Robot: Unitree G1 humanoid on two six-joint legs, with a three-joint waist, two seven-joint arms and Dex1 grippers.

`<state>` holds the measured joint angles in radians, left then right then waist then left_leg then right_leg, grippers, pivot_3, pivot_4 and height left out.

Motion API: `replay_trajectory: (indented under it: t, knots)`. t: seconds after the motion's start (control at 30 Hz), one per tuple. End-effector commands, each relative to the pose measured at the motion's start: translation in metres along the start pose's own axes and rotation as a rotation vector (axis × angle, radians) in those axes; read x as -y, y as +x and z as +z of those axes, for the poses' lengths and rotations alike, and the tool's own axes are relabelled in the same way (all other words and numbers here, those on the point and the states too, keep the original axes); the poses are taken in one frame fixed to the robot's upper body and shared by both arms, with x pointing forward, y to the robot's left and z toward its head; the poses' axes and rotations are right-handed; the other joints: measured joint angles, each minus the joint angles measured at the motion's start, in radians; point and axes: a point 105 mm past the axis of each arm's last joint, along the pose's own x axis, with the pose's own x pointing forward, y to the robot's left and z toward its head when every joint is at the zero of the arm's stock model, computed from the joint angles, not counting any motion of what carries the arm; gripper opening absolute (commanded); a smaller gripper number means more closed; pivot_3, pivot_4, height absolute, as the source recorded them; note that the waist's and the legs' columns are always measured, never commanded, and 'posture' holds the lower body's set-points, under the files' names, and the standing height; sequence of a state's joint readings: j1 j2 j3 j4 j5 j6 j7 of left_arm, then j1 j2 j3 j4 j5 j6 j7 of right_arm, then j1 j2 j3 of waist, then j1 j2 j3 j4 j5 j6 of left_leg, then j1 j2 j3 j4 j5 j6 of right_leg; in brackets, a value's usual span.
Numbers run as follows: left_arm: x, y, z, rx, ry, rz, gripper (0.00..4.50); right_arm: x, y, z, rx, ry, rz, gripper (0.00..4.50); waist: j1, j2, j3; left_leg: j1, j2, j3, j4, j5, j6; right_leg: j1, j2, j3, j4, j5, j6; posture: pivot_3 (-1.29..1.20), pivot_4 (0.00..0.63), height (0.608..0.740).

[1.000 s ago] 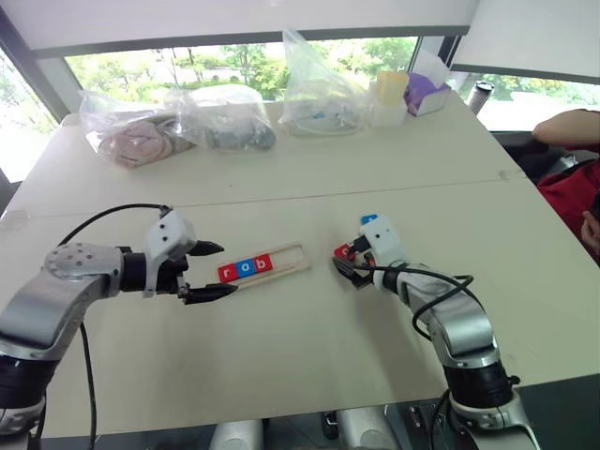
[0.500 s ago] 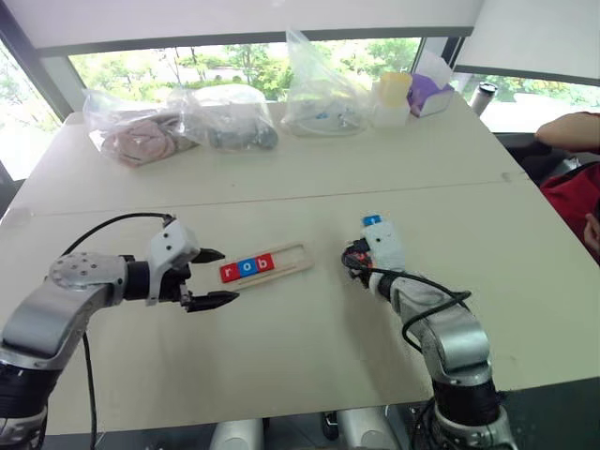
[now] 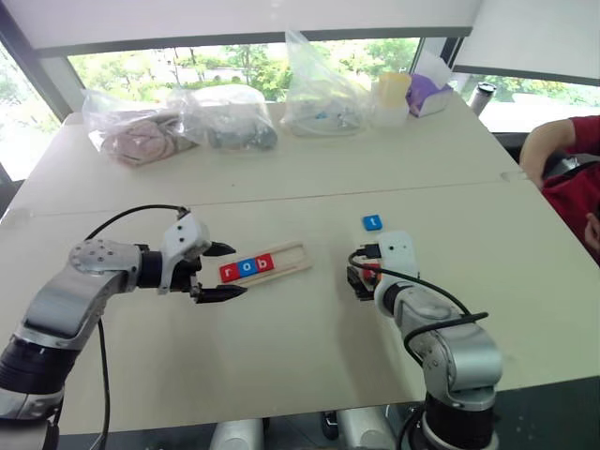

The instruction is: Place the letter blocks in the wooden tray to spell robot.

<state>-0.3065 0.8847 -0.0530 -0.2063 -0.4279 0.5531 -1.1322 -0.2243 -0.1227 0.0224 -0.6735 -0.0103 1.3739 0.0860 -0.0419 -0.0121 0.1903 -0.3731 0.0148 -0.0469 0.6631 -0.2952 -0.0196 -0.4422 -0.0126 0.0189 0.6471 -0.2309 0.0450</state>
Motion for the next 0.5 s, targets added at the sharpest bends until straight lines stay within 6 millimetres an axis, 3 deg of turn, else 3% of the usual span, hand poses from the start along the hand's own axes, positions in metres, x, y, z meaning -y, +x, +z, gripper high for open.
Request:
replay_trajectory:
  t: [0.03,0.13,0.27,0.37,0.5]
  knots:
    - [-0.006,-0.008,0.005,-0.005,0.045,0.006,4.50,0.015,-0.009,0.034,0.166,-0.088,0.140,4.12,-0.002,0.000,0.000,0.000,0.000,0.001,0.000,0.000,0.000,0.000,0.000,0.000,0.000,0.000,0.000,0.00,0.150,0.740]
    - [-0.009,-0.012,0.004,-0.011,0.051,0.019,4.50,0.014,-0.024,0.041,0.241,-0.270,0.441,4.12,-0.002,-0.001,0.000,0.000,0.000,0.002,0.000,0.000,0.000,0.000,0.000,0.000,-0.001,-0.001,0.001,0.00,0.150,0.740]
    - [-0.010,-0.013,0.003,-0.012,0.051,0.022,4.50,0.008,-0.050,0.020,0.272,-0.496,0.795,4.12,-0.001,-0.003,0.002,0.001,0.001,0.000,-0.002,-0.003,0.005,0.002,0.002,-0.001,-0.002,-0.001,0.006,0.00,0.150,0.740]
    - [-0.007,-0.011,0.002,-0.013,0.046,0.025,4.50,0.040,-0.020,0.007,0.195,-0.590,0.800,4.12,-0.010,-0.004,0.003,0.002,0.001,0.003,-0.001,-0.004,0.006,0.002,0.003,0.001,-0.001,0.000,0.006,0.00,0.150,0.740]
    - [-0.003,-0.013,0.000,-0.010,0.034,0.053,4.50,0.048,0.007,0.011,0.191,-0.620,0.823,4.12,-0.015,-0.007,0.005,0.004,0.001,0.011,0.001,-0.003,0.006,0.002,0.001,0.007,-0.001,0.001,0.003,0.00,0.150,0.740]
